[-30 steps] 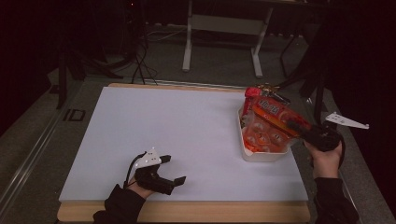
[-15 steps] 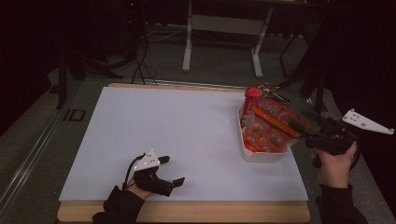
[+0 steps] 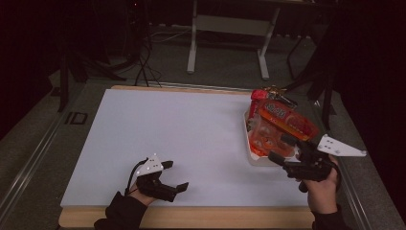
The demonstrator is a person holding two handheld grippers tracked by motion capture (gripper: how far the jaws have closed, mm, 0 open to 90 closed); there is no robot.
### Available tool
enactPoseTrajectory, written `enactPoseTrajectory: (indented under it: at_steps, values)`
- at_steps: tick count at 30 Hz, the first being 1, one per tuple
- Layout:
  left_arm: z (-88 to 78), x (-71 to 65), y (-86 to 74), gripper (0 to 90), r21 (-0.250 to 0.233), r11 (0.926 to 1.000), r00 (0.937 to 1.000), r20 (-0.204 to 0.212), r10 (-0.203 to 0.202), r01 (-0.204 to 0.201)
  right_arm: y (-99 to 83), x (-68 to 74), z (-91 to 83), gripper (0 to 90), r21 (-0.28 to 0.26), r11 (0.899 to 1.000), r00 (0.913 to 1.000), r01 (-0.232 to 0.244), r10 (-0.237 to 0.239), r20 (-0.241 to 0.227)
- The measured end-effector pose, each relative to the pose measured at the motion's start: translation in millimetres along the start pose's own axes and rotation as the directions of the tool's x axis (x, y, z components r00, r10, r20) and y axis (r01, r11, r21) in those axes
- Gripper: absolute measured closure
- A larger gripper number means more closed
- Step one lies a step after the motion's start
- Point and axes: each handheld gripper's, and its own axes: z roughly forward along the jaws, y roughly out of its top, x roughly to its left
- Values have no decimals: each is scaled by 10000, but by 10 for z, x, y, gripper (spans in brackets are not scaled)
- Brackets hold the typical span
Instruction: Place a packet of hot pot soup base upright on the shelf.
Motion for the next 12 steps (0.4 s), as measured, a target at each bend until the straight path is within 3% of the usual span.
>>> enactPoseTrajectory:
  at_steps: [8,12]
  values:
    - [19,-10,-13,20,8,10000,9999,102,43,-43,-319,11,235,150,649,9977,9982,-199,235,-552]
    - [26,-14,-23,20,42,10000,9999,109,61,-61,-389,7,294,150,784,9969,9982,37,9,-591]
